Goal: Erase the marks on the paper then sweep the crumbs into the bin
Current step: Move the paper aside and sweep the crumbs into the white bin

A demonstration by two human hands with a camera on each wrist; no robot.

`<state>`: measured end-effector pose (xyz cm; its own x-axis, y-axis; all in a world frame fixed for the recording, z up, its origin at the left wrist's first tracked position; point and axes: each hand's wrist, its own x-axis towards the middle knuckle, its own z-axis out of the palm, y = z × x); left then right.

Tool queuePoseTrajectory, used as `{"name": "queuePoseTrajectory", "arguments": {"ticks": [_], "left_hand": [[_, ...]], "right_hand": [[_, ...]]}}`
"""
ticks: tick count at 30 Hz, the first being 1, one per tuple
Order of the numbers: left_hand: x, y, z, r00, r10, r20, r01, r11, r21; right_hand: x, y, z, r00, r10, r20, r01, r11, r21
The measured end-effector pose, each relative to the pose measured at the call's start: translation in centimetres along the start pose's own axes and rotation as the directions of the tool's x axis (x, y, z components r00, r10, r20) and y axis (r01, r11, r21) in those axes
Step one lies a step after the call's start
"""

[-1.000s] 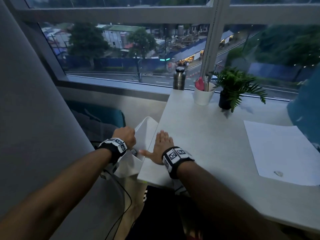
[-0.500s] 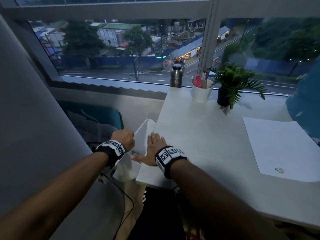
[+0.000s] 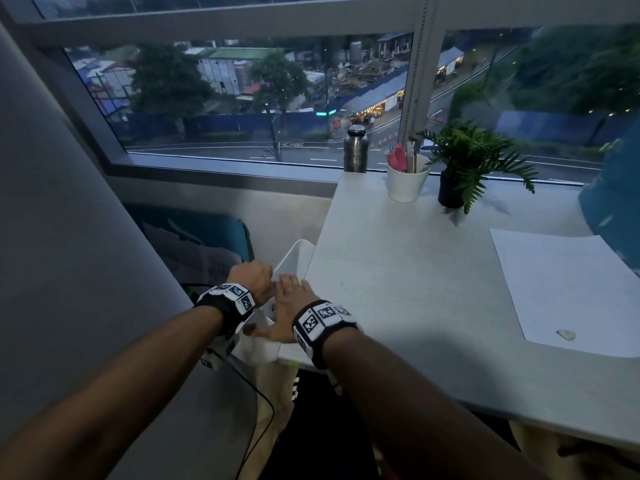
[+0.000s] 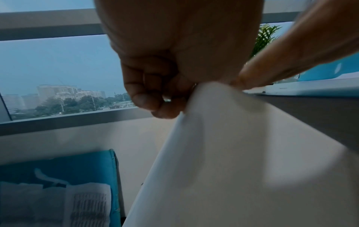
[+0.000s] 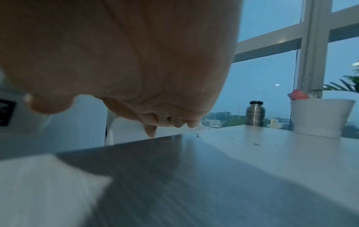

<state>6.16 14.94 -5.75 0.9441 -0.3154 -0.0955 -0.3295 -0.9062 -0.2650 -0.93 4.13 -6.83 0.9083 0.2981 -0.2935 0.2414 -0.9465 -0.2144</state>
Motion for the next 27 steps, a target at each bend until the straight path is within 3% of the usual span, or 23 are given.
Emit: {"name": "queuePoseTrajectory", "arguments": {"ticks": [6, 11, 13, 16, 18, 22, 27], "left_hand": [[-1.2, -0.5, 0.5, 1.000, -0.002, 0.022, 0.003, 1.000, -0.020], [-1.7, -0.6, 0.8, 1.000, 0.001, 0.018, 0.000, 1.000, -0.019], [-1.7, -0.6, 1.0, 1.000, -0.010, 0.015, 0.010, 1.000, -0.026], [-1.8, -0.5, 0.8, 1.000, -0.015, 0.006, 0.015, 1.000, -0.028], [-1.9, -0.5, 0.7, 1.000, -0.008, 0.014, 0.008, 1.000, -0.023], [-2.1, -0.7, 0.4, 1.000, -0.012, 0.010, 0.012, 1.000, -0.005], [-2.4, -1.0, 0.4, 1.000, -0.014, 0.010, 0.014, 1.000, -0.005]], "right_hand": [[-1.9, 4.6, -1.1, 0.979, 0.205, -0.016, -0.205, 0.979, 0.013], [-3.4, 7.9, 0.0, 0.878, 0.476, 0.044, -0.478, 0.877, 0.047], [-2.9, 6.0, 0.9, 0.900, 0.434, 0.035, -0.436, 0.897, 0.076], [-1.9, 1.9, 1.6, 0.978, 0.206, 0.040, -0.209, 0.976, 0.066], [-1.7, 0.0, 1.2, 0.989, 0.140, 0.057, -0.143, 0.988, 0.059], [-1.4, 1.0, -0.4, 0.988, 0.153, 0.000, -0.153, 0.988, 0.017], [-1.6, 5.7, -1.0, 0.952, 0.306, 0.012, -0.306, 0.952, 0.005]]}}
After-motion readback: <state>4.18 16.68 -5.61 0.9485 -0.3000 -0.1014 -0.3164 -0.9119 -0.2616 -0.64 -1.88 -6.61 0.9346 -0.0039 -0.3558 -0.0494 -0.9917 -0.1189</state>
